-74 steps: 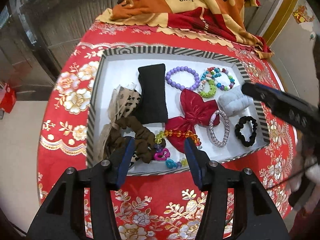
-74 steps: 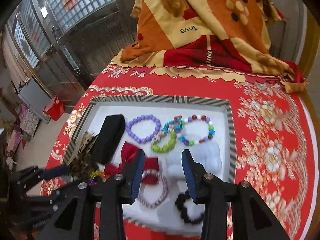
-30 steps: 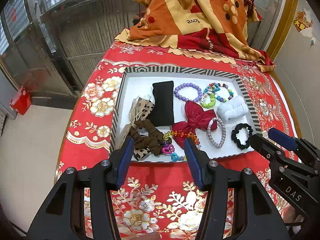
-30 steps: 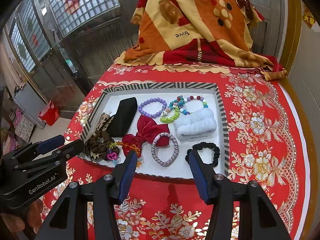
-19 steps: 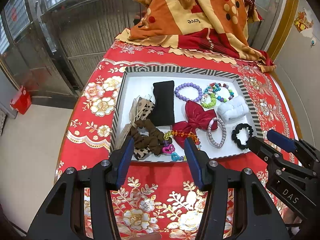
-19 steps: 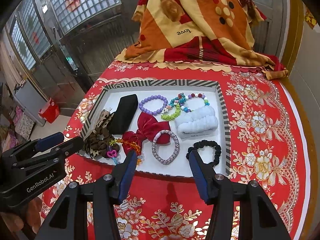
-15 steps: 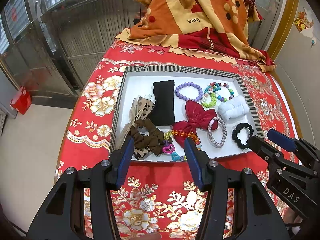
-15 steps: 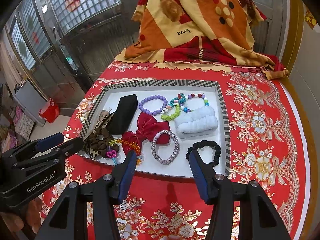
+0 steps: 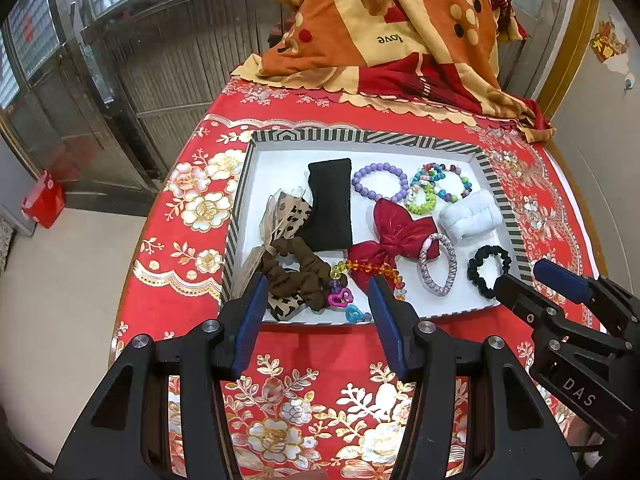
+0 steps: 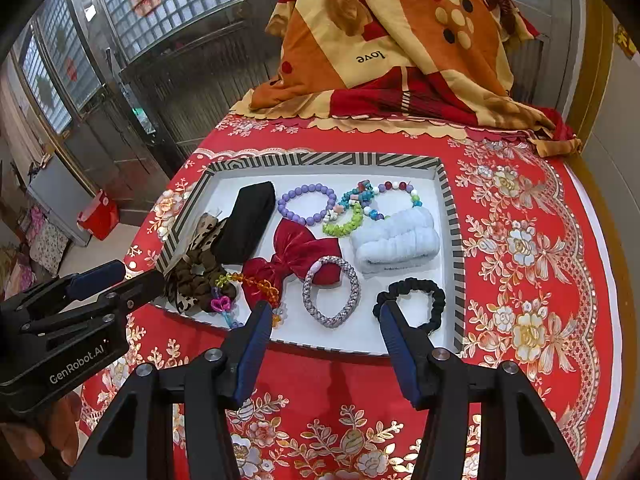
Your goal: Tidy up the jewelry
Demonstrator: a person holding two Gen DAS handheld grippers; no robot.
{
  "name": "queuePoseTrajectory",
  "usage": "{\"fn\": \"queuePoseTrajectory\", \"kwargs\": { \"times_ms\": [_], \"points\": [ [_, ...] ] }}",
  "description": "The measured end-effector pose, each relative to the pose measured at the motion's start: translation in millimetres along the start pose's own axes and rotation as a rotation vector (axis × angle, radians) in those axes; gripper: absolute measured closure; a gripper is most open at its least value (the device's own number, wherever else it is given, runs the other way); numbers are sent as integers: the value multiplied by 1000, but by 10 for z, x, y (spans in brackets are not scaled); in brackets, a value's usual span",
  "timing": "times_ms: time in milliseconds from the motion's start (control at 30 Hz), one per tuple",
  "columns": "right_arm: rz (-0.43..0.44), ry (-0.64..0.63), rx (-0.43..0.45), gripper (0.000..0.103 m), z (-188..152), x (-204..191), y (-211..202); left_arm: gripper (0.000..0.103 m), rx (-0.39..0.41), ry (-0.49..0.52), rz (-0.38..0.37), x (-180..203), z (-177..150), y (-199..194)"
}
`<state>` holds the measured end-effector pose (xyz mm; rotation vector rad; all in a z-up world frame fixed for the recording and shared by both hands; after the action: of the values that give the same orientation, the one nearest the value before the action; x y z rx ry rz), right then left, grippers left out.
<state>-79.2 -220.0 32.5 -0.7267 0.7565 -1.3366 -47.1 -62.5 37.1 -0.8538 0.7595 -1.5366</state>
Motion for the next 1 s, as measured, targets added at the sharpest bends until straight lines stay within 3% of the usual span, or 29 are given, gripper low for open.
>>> {"fn": "queuePoseTrajectory", "kwargs": {
  "times_ms": [633,1000],
  "points": [
    [6,-15,-19,49,34,-24,79,51,-8,-6,7,-28,0,95],
    [2,3,-17,49,-35,35,78,51,46,34,14,22,-1,48]
  ]
}}
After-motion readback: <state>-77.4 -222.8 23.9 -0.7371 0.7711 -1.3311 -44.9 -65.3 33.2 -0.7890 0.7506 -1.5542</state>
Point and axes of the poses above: each gripper's, at about its wrist camera, not at the fingertips, and y roughly the way its jaws point, x to its right, z to its top, the point moved 1 cm from there along y, roughly the way its jaws point, and after that the axes turned 10 degrees about -y, right-handed, at the moved point
